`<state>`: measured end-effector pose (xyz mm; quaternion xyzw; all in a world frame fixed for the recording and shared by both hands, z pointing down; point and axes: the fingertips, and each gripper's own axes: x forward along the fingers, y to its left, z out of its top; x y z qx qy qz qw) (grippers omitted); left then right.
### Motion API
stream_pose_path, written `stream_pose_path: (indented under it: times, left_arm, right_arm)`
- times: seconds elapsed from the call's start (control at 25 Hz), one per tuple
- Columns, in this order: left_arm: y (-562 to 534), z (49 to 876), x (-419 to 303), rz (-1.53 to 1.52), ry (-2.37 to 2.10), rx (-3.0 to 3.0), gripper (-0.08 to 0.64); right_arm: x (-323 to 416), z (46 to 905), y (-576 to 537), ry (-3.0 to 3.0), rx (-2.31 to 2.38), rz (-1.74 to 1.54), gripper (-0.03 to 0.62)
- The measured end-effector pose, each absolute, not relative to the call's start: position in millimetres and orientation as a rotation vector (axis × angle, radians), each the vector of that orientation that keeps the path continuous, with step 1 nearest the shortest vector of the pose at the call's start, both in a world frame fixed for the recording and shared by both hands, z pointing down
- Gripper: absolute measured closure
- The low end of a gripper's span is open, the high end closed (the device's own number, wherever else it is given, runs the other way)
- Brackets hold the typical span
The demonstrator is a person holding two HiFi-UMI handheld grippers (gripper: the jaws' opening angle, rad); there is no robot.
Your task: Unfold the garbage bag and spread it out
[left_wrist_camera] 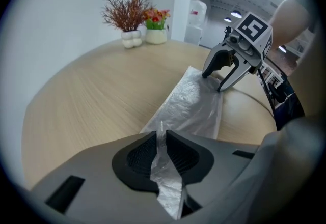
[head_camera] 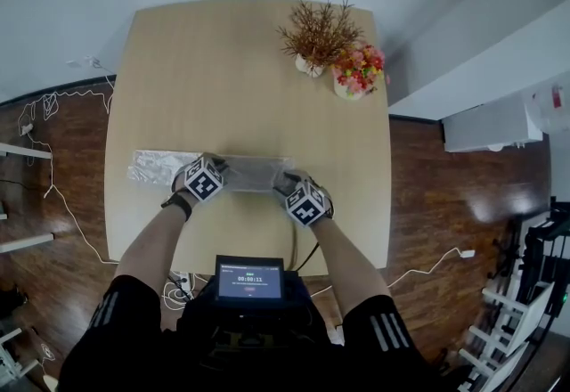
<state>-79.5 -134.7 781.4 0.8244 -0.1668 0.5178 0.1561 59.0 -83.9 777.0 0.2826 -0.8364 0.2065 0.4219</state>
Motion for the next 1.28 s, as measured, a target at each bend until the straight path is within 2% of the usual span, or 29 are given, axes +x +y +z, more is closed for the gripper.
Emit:
stream_pose_path:
  times: [0.16, 0.6, 0.88, 1.08, 1.28]
  left_arm:
    - [-128.8, 781.4, -75.1, 1.486, -0.465, 2.370, 0.560]
    - [-130.0, 747.8, -66.6, 1.405, -0.569, 2.555, 0.559]
    - [-109.8, 727.1, -62.5, 1.507, -0.561, 2.762, 0.558]
    - [-99.4, 715.8, -57.1, 1.538, -0.563, 2.847, 0.557]
    - [-89.1, 711.9, -53.8, 1.591, -0.535, 2.905, 0.557]
  right_arm:
    - [59.4, 778.1, -82.5, -2.091, 0.696, 0.527, 0.350]
    - [49.3, 724.3, -116.1, -2.225, 0.809, 0.420, 0.350]
    - [17.8, 698.9, -132.4, -2.247, 0.639, 0.124, 0.357]
    - [-3.3, 706.7, -130.5, -2.173, 0.416, -0.052, 0.377]
    - [-2.7, 720.1, -135.8, -2.082, 0.351, -0.135, 0.475]
